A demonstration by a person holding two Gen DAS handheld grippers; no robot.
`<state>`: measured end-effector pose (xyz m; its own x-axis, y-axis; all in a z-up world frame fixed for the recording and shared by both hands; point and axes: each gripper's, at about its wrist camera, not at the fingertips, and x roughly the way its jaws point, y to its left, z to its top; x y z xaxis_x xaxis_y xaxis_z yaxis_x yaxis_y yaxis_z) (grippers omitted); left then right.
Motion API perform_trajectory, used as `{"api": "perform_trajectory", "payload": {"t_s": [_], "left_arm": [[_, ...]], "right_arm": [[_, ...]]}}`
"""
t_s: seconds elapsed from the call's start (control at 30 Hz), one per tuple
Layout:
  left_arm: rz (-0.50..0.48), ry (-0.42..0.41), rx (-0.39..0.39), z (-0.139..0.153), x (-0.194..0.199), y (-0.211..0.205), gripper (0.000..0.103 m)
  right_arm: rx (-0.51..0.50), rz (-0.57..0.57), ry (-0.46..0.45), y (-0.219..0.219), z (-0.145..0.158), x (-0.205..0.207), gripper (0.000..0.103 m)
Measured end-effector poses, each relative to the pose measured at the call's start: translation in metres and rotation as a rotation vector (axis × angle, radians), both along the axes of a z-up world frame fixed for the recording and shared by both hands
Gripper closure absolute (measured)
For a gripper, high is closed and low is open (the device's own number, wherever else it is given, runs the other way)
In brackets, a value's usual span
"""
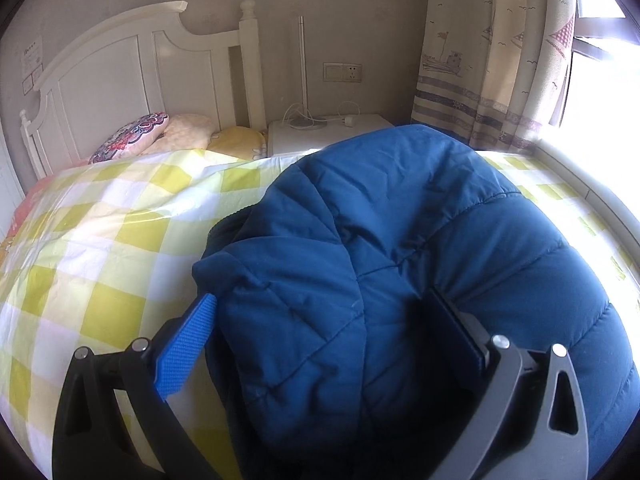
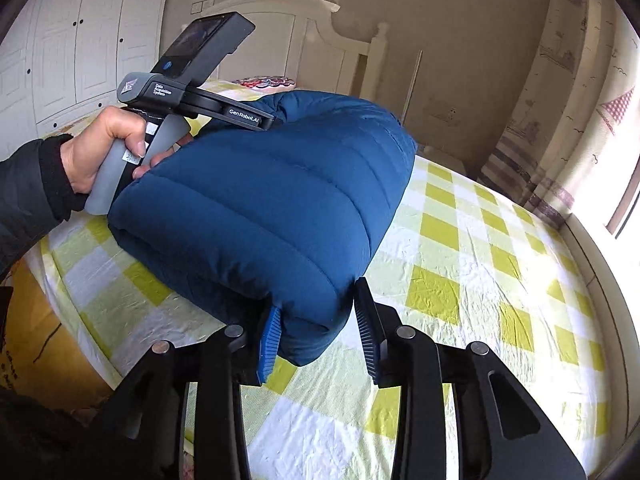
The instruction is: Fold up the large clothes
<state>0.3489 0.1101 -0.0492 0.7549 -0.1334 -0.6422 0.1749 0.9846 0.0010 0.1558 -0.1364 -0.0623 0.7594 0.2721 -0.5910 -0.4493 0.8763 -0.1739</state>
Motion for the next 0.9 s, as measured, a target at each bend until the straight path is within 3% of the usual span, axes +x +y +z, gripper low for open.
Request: {"api": "perform_trajectory", "payload": {"t_s": [0.1,0.17,0.27,0.33,0.47,0.5,0.57,0.63,0.73,0.8,0.9], "left_arm": [[0.001,-0.005,-0.001,-0.001,0.001,-0.001,0.002],[0.006,-0.008,0.003,-0.001,0.0,-0.001,0.002],[0.011,-0.015,0.016,-0.001,-0.001,-0.003,0.002],[0.02,-0.027,0.037,-0.001,-0.004,-0.006,0.002],[0.02,-0.023,0.03,-0.002,-0.002,-0.005,0.002],[0.02,-0.022,0.029,-0.002,-0.002,-0.005,0.002],[0.023,-0.024,0.035,-0.002,-0.003,-0.006,0.002],[0.026,-0.028,0.042,-0.001,-0.004,-0.007,0.002],[0.032,-0.03,0.037,-0.001,-0.004,-0.006,0.002],[0.038,-0.032,0.035,-0.002,-0.005,-0.005,0.002],[0.042,-0.037,0.031,-0.002,-0.006,-0.004,0.002]], "right_arm": [[0.029,0.034,-0.013,-0.001,0.009,-0.004,0.071],[-0.022,0.052,-0.031,0.002,0.011,-0.003,0.071],[-0.049,0.135,0.042,-0.004,0.006,-0.002,0.07],[-0.049,0.139,0.045,-0.016,0.009,-0.002,0.07],[0.247,0.026,-0.05,-0.064,0.063,0.016,0.067],[0.261,-0.008,-0.088,-0.066,0.075,0.026,0.067],[0.221,-0.01,-0.13,-0.052,0.091,0.061,0.057],[0.181,0.007,-0.107,-0.029,0.097,0.113,0.05],[0.179,0.059,0.05,0.004,0.092,0.21,0.05],[0.154,0.019,0.112,0.019,0.084,0.27,0.05],[0.138,-0.034,0.271,0.031,0.045,0.347,0.049]]}}
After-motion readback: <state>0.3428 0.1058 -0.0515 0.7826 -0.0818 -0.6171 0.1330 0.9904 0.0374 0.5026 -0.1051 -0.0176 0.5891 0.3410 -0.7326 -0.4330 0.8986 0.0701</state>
